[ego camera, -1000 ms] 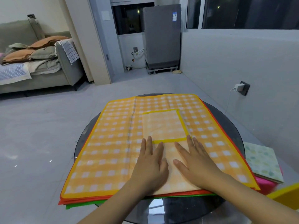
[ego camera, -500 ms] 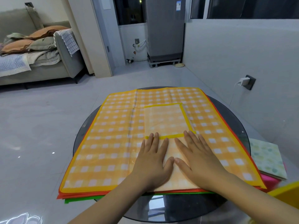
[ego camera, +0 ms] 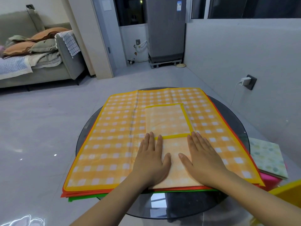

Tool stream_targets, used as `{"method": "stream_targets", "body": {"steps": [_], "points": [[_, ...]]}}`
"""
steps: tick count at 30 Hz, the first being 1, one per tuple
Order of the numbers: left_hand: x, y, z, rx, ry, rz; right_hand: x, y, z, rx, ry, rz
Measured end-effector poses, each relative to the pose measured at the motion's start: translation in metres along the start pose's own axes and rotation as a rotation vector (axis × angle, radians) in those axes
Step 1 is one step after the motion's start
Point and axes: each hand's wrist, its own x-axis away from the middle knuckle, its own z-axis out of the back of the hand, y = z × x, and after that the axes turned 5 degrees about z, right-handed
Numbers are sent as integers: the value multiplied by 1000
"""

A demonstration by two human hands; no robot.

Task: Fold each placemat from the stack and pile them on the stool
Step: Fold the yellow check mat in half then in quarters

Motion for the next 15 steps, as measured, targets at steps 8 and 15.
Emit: {"method": "stream_targets", "body": {"steps": [8,15], "points": [[1,1,0,-11,1,52,1,-2,2,-9,10,-144],[-7,12,23,42,247,81,-11,-3,28,-117,279,-33]]}}
